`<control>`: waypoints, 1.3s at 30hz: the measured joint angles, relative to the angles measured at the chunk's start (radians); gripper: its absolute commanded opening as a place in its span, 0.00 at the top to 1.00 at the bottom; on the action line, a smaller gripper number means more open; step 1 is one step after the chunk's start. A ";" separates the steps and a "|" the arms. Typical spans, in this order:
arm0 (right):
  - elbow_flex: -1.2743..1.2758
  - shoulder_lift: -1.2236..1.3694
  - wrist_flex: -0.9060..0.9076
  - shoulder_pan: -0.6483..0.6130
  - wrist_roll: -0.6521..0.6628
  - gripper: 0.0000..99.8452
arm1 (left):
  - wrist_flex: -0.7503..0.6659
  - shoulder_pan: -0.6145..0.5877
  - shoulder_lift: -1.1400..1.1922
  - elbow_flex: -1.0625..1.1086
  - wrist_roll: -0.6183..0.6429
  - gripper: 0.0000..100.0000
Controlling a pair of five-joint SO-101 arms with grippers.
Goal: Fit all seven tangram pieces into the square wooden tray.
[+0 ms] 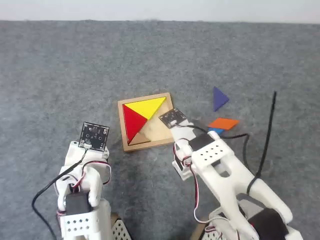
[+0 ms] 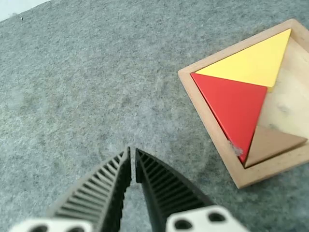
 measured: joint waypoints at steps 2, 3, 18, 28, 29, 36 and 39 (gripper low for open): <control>-0.029 0.000 0.009 0.000 0.008 0.92 | 0.000 0.000 0.000 0.000 0.000 0.99; -0.048 0.000 0.011 0.000 0.009 0.92 | 0.000 0.000 0.000 0.000 0.000 0.99; -0.694 0.485 0.055 -0.063 0.115 0.92 | 0.000 0.000 0.000 0.000 0.000 0.99; -1.123 0.959 0.063 -0.071 0.236 0.85 | -0.002 0.000 0.000 0.000 0.000 0.99; -1.142 0.974 0.075 -0.077 0.250 0.84 | -0.002 0.000 0.000 0.000 0.000 0.99; -1.189 0.991 0.100 -0.152 0.318 0.73 | -0.002 0.000 0.000 0.000 0.000 0.99; -1.189 0.991 0.112 -0.155 0.319 0.65 | -0.002 0.000 0.000 0.000 0.000 0.99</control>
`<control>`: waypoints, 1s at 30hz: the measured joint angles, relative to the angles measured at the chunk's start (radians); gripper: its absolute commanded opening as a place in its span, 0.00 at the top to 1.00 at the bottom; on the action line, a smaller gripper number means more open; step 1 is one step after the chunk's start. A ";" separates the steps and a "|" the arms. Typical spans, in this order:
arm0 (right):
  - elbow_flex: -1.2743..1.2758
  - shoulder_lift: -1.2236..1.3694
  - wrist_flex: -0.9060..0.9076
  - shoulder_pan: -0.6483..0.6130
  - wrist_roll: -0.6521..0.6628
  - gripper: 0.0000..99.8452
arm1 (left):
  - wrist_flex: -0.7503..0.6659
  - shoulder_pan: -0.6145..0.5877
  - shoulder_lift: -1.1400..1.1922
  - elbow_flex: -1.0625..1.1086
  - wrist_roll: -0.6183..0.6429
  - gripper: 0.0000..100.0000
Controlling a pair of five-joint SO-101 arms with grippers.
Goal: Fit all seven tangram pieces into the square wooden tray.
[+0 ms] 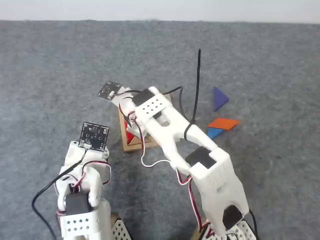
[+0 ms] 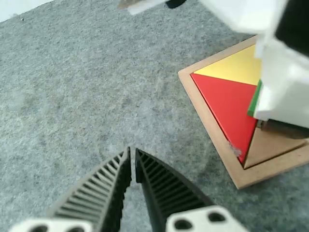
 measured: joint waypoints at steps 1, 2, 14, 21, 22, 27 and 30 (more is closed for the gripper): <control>0.000 0.000 0.008 -0.002 0.000 0.64 | 0.000 0.000 0.000 0.000 0.000 0.99; 0.000 0.000 0.017 -0.003 0.000 0.63 | 0.000 0.000 0.000 0.000 0.000 0.99; 0.000 -0.043 0.107 -0.006 -0.038 0.82 | 0.000 0.000 0.000 0.000 0.000 0.99; 0.000 -0.212 0.229 0.014 -0.040 0.87 | 0.000 0.000 0.000 0.000 0.000 0.99; 0.000 -0.239 0.252 0.031 -0.040 0.86 | 0.000 0.000 0.000 0.000 0.000 0.99; 0.008 -0.381 0.374 0.120 -0.052 0.76 | 0.000 0.000 0.000 0.000 0.000 0.99; 0.106 -0.522 0.400 0.152 -0.055 0.68 | 0.000 0.000 0.000 0.000 0.000 0.99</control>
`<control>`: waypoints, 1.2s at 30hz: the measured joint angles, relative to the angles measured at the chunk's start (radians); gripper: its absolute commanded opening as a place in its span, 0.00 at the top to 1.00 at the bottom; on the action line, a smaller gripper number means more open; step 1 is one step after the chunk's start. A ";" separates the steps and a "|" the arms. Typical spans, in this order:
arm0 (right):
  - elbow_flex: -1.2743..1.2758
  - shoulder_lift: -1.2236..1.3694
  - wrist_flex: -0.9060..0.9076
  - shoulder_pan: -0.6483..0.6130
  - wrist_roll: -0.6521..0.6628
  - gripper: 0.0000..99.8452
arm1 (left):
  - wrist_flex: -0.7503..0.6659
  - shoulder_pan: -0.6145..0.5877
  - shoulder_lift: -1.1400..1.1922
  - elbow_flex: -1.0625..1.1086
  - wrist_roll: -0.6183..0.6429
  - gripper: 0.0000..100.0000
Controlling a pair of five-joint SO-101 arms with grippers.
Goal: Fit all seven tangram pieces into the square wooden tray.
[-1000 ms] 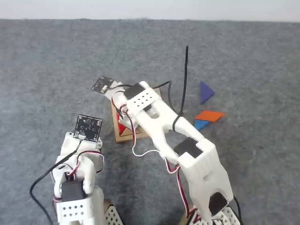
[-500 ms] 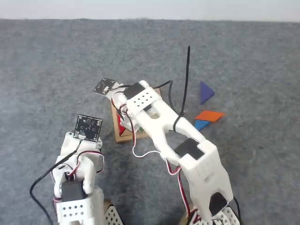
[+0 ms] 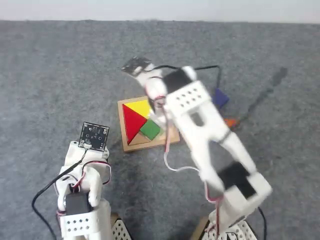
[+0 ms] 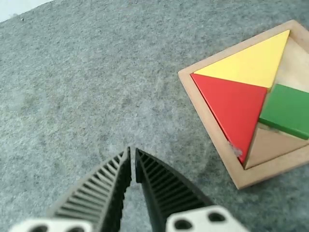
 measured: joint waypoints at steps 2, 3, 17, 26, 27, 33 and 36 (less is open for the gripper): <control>0.118 -0.121 -0.011 0.008 0.000 0.64 | 0.000 0.000 0.000 0.000 0.000 0.99; 0.187 -0.189 -0.034 0.014 0.000 0.63 | 0.000 0.000 0.000 0.000 0.000 0.99; 0.812 -0.462 -0.511 0.356 -0.051 0.62 | 0.000 0.000 0.000 0.000 0.000 0.99; 0.715 -0.052 -0.667 0.371 -0.371 0.79 | 0.000 0.000 0.000 0.000 0.000 0.99; 0.697 -0.037 -0.667 0.381 -0.374 0.80 | 0.000 0.000 0.000 0.000 0.000 0.99; 0.608 -0.028 -0.644 0.476 -0.298 0.80 | 0.000 0.000 0.000 0.000 0.000 0.99; 0.580 -0.018 -0.640 0.497 -0.127 0.80 | 0.000 0.000 0.000 0.000 0.000 0.99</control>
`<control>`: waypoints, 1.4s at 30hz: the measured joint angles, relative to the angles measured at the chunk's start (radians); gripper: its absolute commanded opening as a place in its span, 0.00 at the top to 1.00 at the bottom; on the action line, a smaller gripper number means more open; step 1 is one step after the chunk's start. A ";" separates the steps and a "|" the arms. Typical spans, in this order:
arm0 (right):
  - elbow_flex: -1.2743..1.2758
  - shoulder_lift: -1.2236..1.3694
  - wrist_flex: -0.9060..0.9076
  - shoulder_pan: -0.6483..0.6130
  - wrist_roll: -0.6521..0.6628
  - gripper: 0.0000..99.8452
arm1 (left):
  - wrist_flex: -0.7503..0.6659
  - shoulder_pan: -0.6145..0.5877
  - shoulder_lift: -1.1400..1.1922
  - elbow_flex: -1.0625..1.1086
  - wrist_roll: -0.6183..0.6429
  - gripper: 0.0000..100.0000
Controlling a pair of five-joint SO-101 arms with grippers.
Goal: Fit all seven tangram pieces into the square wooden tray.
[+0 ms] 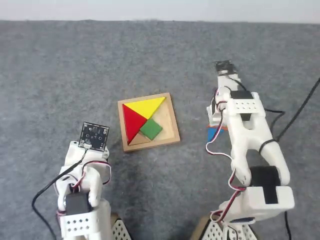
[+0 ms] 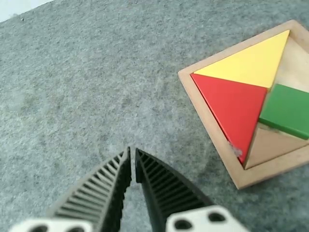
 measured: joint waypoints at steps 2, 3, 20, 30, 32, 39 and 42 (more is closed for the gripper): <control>-0.002 0.000 0.000 0.002 0.114 0.80 | 0.000 0.000 0.000 0.000 0.000 0.99; -0.002 0.000 0.000 0.000 0.167 0.80 | 0.000 0.000 0.000 0.000 0.000 0.99; 0.137 -0.044 0.069 -0.089 0.457 0.80 | 0.000 0.000 0.000 0.000 0.000 0.99; -0.060 -0.018 0.052 -0.092 0.176 0.80 | 0.000 0.000 0.000 0.000 0.000 0.99; -0.149 0.054 0.052 -0.089 0.123 0.80 | 0.000 0.000 0.000 0.000 0.000 0.99; -0.450 0.364 0.055 -0.058 0.118 0.70 | 0.000 0.000 0.000 0.000 0.000 0.99; -0.589 0.489 0.095 -0.017 0.118 0.68 | 0.000 0.000 0.000 0.000 0.000 0.99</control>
